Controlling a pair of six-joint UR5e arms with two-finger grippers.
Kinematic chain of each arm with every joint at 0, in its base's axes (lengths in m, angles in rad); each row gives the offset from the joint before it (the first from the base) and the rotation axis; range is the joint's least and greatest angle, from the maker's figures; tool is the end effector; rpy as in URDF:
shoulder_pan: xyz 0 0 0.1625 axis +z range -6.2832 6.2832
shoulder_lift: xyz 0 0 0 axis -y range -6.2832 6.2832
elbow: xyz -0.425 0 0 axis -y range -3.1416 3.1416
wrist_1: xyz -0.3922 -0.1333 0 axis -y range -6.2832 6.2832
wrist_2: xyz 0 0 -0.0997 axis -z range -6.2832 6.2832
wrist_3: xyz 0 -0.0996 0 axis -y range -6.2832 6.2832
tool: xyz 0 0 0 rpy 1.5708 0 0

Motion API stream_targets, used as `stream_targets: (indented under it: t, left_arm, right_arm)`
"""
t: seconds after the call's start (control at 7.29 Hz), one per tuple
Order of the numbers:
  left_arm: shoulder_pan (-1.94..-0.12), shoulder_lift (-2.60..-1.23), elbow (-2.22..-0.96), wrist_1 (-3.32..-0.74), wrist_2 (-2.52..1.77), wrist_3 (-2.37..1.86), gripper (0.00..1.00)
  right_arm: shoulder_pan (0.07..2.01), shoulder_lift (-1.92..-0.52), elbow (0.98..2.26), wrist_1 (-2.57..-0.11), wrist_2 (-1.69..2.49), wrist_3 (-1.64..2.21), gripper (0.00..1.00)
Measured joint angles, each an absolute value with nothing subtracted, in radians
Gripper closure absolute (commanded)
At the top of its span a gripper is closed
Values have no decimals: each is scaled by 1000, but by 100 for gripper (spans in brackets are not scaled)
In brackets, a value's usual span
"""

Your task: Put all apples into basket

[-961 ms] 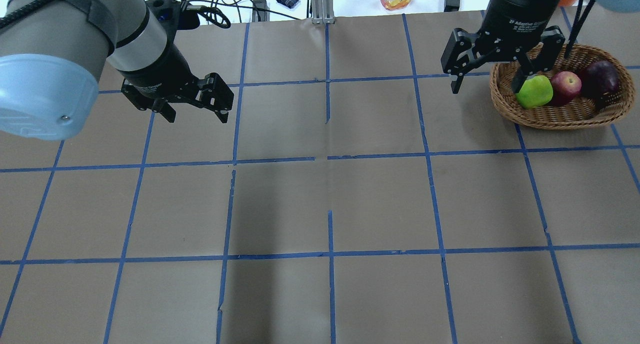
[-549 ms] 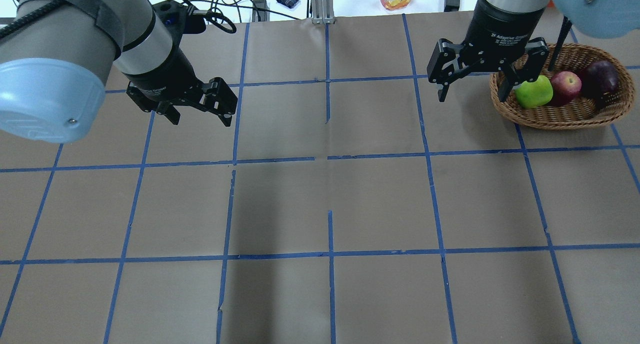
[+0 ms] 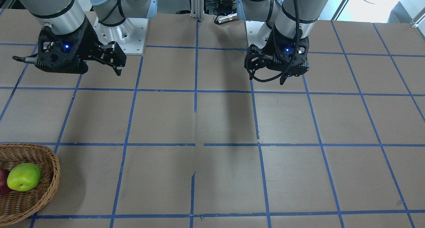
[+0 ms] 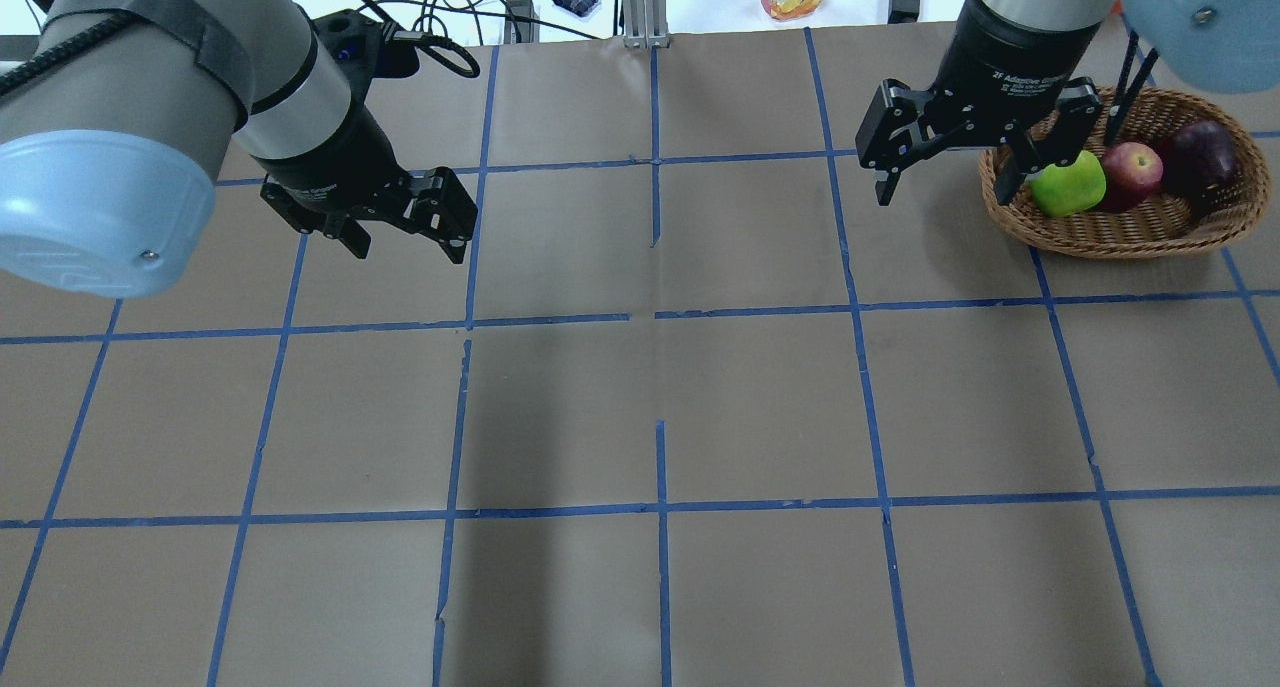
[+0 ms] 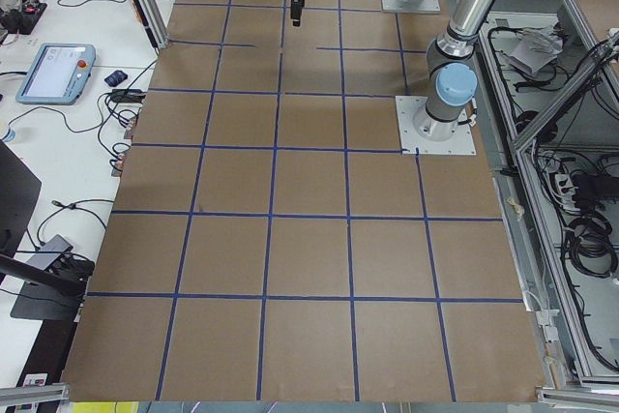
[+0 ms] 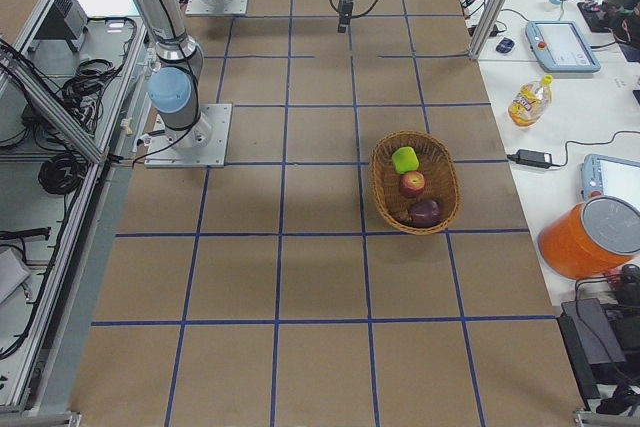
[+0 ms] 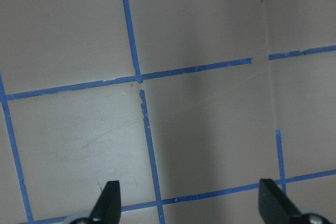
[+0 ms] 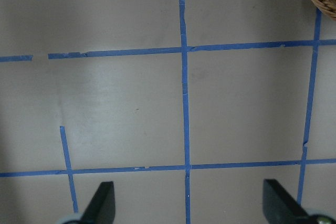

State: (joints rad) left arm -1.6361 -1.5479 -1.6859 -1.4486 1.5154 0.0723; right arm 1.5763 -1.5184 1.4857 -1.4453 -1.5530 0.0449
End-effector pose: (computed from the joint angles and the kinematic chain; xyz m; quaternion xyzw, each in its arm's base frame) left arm -0.1701 -0.4734 0.4549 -0.0691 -0.9971 0.0151 0.0276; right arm 0.1378 -0.5035 0.4913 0.0201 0.9987 0.0466 0.0077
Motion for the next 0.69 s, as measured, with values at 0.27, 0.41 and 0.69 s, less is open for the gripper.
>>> stream_targets:
  t: [0.27, 0.41, 0.69]
  left_arm:
    - [-1646, -1546, -1691, -1447, 1514, 83, 19]
    - [-1650, -1544, -1692, -1447, 1513, 89, 19]
    - [-1653, -1536, -1692, -1452, 1514, 97, 19]
  right_arm:
    - [1576, -1526, 1486, -1445, -1560, 47, 0]
    - [1578, -1530, 1487, -1443, -1562, 47, 0]
    - [1580, -1534, 1489, -1437, -1564, 45, 0]
